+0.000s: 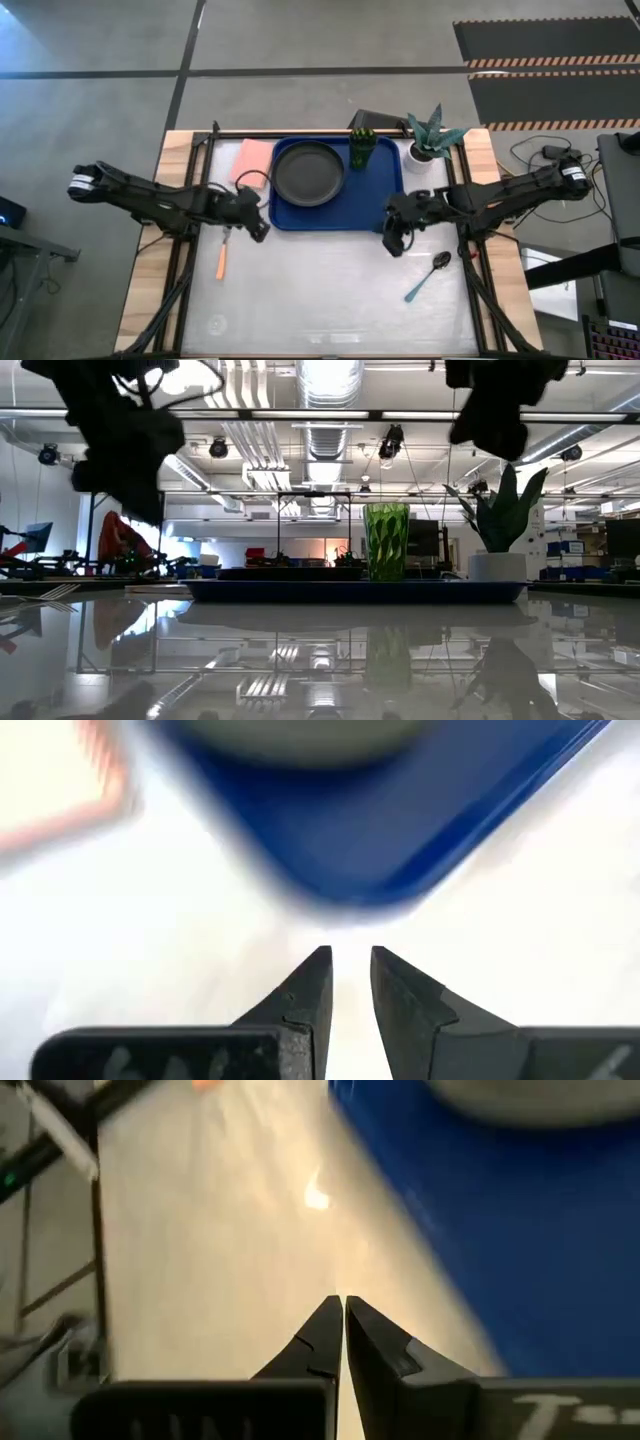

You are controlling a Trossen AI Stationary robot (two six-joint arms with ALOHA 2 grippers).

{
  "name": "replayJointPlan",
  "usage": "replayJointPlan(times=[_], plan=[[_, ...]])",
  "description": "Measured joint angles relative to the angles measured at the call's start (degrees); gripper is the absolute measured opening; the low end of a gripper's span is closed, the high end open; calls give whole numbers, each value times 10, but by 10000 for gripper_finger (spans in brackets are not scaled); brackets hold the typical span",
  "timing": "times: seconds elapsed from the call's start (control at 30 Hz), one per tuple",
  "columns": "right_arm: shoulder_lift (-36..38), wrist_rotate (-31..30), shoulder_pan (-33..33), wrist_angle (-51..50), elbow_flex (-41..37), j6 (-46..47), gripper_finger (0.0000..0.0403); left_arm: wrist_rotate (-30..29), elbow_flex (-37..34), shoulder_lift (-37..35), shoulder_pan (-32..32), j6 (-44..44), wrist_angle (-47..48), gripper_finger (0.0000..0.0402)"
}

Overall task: Pick and place plate/cup/fork/spoon on tray
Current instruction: Put the orange fork on the blue tray to the right of the black plate

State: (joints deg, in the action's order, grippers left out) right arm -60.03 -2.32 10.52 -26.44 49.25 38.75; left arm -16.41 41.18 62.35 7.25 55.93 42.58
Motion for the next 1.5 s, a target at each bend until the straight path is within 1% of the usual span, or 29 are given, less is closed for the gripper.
replayJointPlan(times=[0.1, 0.2, 0.27, 0.37, 0.43, 0.57, 0.7, 0.8, 0.9, 1.1, 1.2, 1.3, 1.5], plan=[[-4, 13, 40, -47, -2, 70, 9, 49, 8, 24, 5, 43, 86, 54], [-6, 6, 78, -97, -3, 124, 9, 77, 2, 35, 11, 97, 123, 54], [-8, -13, 98, -107, -3, 143, 9, 91, -3, 39, 17, 135, 145, 54], [-8, -61, 122, -109, -3, 146, 9, 95, -9, 40, 28, 195, 204, 54], [-8, -89, 135, -107, -3, 142, 9, 103, -19, 37, 35, 227, 224, 54], [-8, -112, 150, -108, -3, 129, 9, 111, -40, 22, 52, 264, 207, 54], [-8, -113, 151, -109, -3, 116, 9, 117, -50, 19, 67, 279, 196, 54], [-8, -116, 151, -109, -3, 105, 9, 135, -51, 28, 75, 292, 192, 59], [-8, -127, 151, -109, -3, 100, 9, 156, -55, 42, 88, 297, 189, 77], [-8, -128, 151, -108, -3, 83, 9, 160, -57, 66, 112, 326, 187, 142], [-8, -128, 151, -108, -3, 79, 9, 167, -66, 79, 122, 343, 166, 167], [-8, -128, 151, -108, -3, 77, 9, 171, -83, 92, 129, 355, 119, 176], [-8, -128, 151, -110, -3, 69, 9, 165, -93, 118, 131, 372, 108, 176]])
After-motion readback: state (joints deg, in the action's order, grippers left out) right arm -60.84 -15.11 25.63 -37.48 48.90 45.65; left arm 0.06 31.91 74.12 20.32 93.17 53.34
